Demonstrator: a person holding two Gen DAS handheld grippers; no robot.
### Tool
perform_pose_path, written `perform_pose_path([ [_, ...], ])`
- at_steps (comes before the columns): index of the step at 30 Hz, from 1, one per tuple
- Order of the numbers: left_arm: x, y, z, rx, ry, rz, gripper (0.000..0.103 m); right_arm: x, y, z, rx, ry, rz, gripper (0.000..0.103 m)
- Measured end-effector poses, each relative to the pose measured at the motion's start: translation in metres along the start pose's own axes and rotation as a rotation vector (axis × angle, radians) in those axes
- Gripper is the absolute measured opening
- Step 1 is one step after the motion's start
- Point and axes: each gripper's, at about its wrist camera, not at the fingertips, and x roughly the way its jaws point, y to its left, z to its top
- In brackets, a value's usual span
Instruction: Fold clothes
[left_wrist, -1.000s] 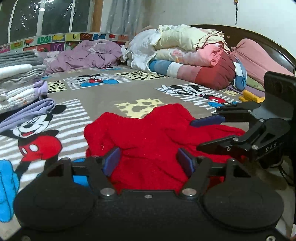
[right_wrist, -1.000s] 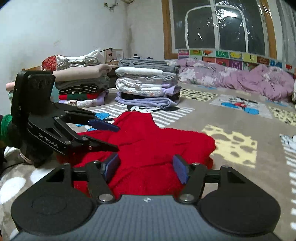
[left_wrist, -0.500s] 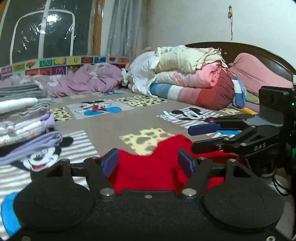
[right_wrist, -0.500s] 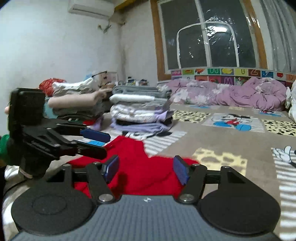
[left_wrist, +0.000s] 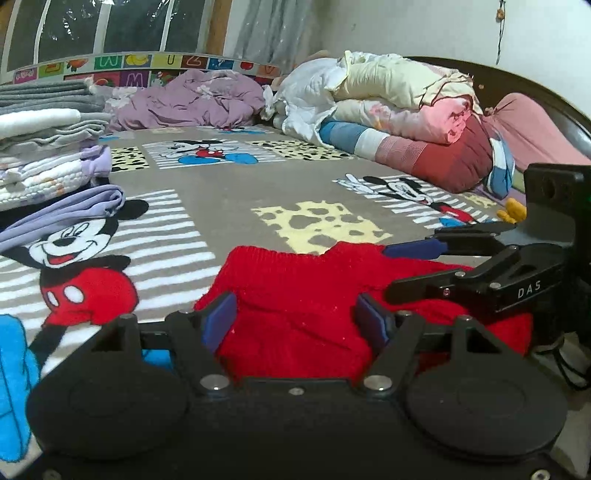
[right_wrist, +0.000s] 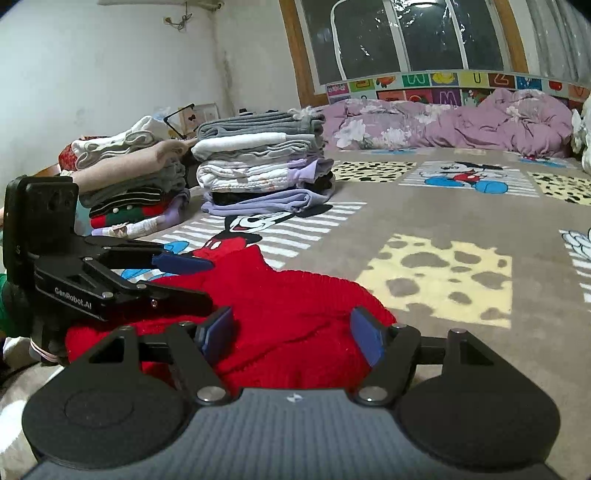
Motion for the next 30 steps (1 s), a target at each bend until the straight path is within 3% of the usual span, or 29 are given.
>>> perform_pose_path([
  [8, -0.001, -0.005, -0.002, 0.017, 0.002, 0.03, 0.071, -0.002, 0.007, 0.002, -0.029, 0.005, -0.029, 0.07],
  [13, -0.02, -0.005, 0.003, -0.049, -0.053, 0.038, 0.078, -0.018, 0.017, 0.002, -0.063, -0.052, -0.078, 0.07],
  [18, -0.038, -0.005, 0.006, -0.124, -0.08, 0.052, 0.08, -0.047, 0.007, -0.001, 0.097, -0.105, -0.082, 0.072],
  [27, -0.065, 0.003, -0.008, -0.473, -0.06, 0.063, 0.083, -0.067, -0.015, -0.024, 0.516, -0.159, -0.03, 0.081],
  [30, -0.068, 0.008, -0.023, -0.655, -0.024, 0.033, 0.084, -0.066, -0.02, -0.032, 0.612, -0.14, -0.019, 0.084],
])
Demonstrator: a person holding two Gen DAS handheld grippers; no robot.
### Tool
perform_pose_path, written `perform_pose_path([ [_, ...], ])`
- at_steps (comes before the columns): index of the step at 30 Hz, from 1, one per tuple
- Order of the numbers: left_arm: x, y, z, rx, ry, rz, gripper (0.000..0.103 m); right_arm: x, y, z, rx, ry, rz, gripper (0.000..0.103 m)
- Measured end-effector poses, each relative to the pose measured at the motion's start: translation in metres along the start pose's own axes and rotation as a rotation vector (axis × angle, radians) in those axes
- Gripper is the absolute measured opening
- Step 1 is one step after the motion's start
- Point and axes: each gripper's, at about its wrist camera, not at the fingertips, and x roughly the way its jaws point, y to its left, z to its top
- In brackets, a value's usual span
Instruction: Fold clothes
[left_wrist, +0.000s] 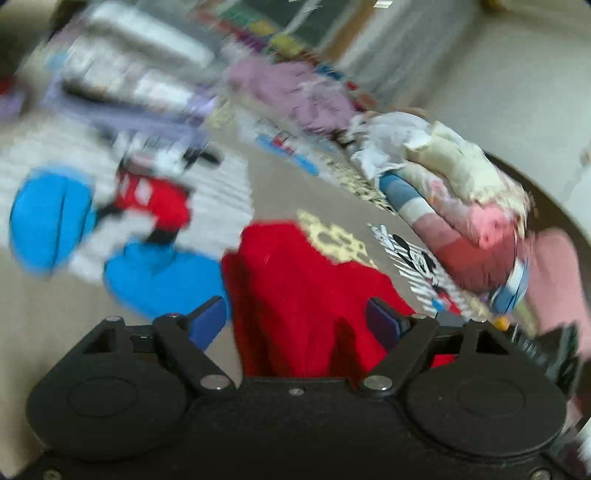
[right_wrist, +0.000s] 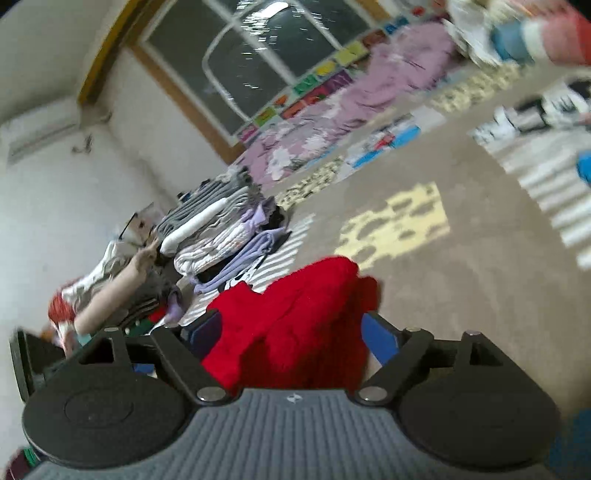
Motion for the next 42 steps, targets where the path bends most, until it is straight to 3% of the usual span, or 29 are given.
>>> perform_pose_path([
  [3, 0.0, 0.005, -0.007, -0.098, 0.031, -0.026, 0.086, 0.004, -0.007, -0.004, 0.084, 0.058, -0.001, 0.085],
  [5, 0.007, 0.006, -0.007, -0.113, 0.053, -0.031, 0.086, 0.009, -0.01, -0.007, 0.13, 0.111, 0.029, 0.092],
  [8, 0.015, 0.013, -0.01, -0.164, 0.068, -0.03, 0.087, 0.015, -0.006, -0.01, 0.111, 0.148, 0.029, 0.094],
  [13, 0.024, 0.009, -0.01, -0.166, 0.064, -0.029, 0.087, 0.024, -0.006, -0.01, 0.107, 0.164, 0.029, 0.094],
  [15, 0.029, 0.007, -0.013, -0.17, 0.062, -0.032, 0.08, 0.029, -0.003, -0.012, 0.095, 0.162, 0.021, 0.094],
  [18, 0.035, 0.003, -0.015, -0.18, 0.051, -0.025, 0.074, 0.035, 0.0, -0.015, 0.094, 0.143, 0.026, 0.089],
  [19, 0.034, 0.002, -0.016, -0.189, 0.05, -0.027, 0.072, 0.036, 0.0, -0.017, 0.101, 0.135, 0.034, 0.081],
  [21, 0.032, 0.007, -0.016, -0.232, 0.042, -0.053, 0.062, 0.037, -0.001, -0.02, 0.123, 0.113, 0.05, 0.073],
  [24, 0.026, 0.016, -0.014, -0.3, 0.022, -0.106, 0.056, 0.032, -0.005, -0.022, 0.182, 0.066, 0.081, 0.065],
  [32, -0.023, 0.03, 0.022, -0.344, -0.125, -0.193, 0.053, 0.047, 0.037, -0.005, 0.196, -0.019, 0.181, 0.061],
  [42, -0.09, 0.094, 0.07, -0.339, -0.31, -0.168, 0.053, 0.136, 0.121, 0.012, 0.111, 0.026, 0.32, 0.061],
])
